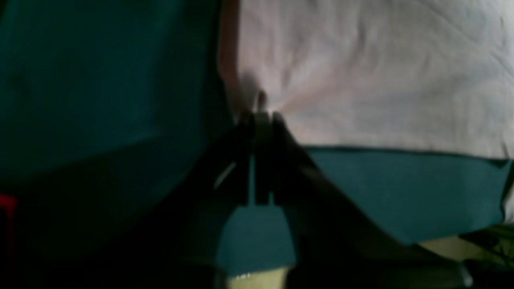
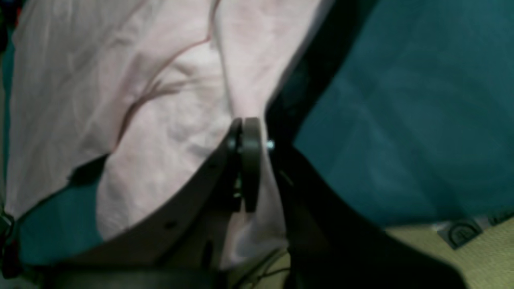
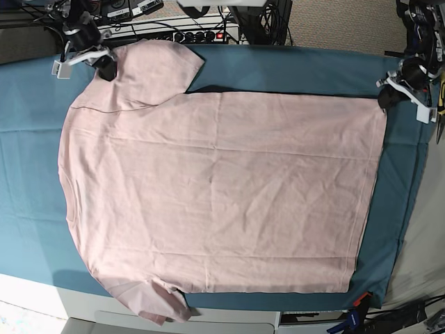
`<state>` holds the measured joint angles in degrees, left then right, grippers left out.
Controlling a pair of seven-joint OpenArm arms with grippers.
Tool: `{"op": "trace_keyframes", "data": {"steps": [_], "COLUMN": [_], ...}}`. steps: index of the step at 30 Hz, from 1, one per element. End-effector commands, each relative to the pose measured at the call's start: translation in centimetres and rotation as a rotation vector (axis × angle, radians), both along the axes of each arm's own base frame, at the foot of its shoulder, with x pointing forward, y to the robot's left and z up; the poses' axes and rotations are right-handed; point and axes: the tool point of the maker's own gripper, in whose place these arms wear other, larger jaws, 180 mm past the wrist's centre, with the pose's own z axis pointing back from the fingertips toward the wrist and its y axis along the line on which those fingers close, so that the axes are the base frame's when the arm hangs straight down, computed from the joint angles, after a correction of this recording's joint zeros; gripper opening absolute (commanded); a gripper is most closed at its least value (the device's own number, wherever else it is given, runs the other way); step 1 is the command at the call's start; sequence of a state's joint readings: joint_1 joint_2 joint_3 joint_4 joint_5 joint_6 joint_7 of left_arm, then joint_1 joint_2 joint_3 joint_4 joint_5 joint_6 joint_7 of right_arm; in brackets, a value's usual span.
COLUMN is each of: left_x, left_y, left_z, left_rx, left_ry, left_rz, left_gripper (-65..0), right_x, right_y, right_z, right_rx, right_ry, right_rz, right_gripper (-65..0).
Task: Fold the T-shirt properly
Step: 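Pull the grasped shoulder corners apart with both grippers to straighten the shirt, then release and regrasp the shirt edge with the left gripper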
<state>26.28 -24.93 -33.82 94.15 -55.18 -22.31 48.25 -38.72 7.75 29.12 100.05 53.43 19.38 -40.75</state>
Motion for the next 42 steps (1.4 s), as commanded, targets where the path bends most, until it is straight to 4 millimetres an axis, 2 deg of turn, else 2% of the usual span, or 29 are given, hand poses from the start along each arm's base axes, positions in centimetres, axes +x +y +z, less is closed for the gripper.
{"op": "trace_keyframes", "data": {"steps": [1,15,21,22,24,25,28,32,36,39,42], "left_x": [0.2,-4.9,-4.5,-4.1,-3.1,-2.5,-0.9,-0.2,-0.6,-1.1,-1.8], "left_y": [0.3,-2.3,-2.1,-1.7,-0.4,0.2,1.3,2.6,3.6,3.1,1.7], "left_z": [1.0,1.5,1.7,1.7,1.6,1.5,1.3,-0.3,-3.5,-5.5,-6.3], "left_rx": [0.011,0.028,0.069,0.098,0.143,0.154,0.167,0.131,0.017,-0.114,-0.241], "left_ry": [-0.026,0.041,0.023,0.017,0.008,0.010,0.001,0.027,0.108,0.154,0.175], "left_rz": [-0.011,-0.133,-0.155,-0.151,-0.098,-0.066,-0.018,0.041,0.125,0.148,0.135], "left_gripper": [-65.0,-65.0,-65.0,-63.8,-47.4,-42.0,-40.7,-40.7,-40.7,-40.7,-40.7], "right_x": [-1.7,-6.5,-6.1,-6.0,-5.8,-5.6,-5.0,-4.7,-4.7,-4.7,-4.7], "right_y": [-0.5,-1.7,-3.3,-3.3,-3.0,-2.8,-2.6,-2.6,-2.6,-2.6,-2.6], "right_z": [-0.9,-1.2,-0.1,-0.1,0.1,0.2,0.4,0.5,0.5,0.5,0.5], "right_rx": [-0.030,-0.034,-0.047,-0.047,-0.038,-0.032,-0.027,-0.027,-0.026,-0.026,-0.026], "right_ry": [0.086,0.210,0.179,0.174,0.159,0.150,0.127,0.117,0.117,0.117,0.118], "right_rz": [0.019,0.051,0.024,0.025,0.040,0.046,0.059,0.059,0.059,0.059,0.059], "right_gripper": [-65.0,-65.0,-65.0,-65.0,-65.0,-65.0,-65.0,-65.0,-65.0,-65.0,-65.0]}}
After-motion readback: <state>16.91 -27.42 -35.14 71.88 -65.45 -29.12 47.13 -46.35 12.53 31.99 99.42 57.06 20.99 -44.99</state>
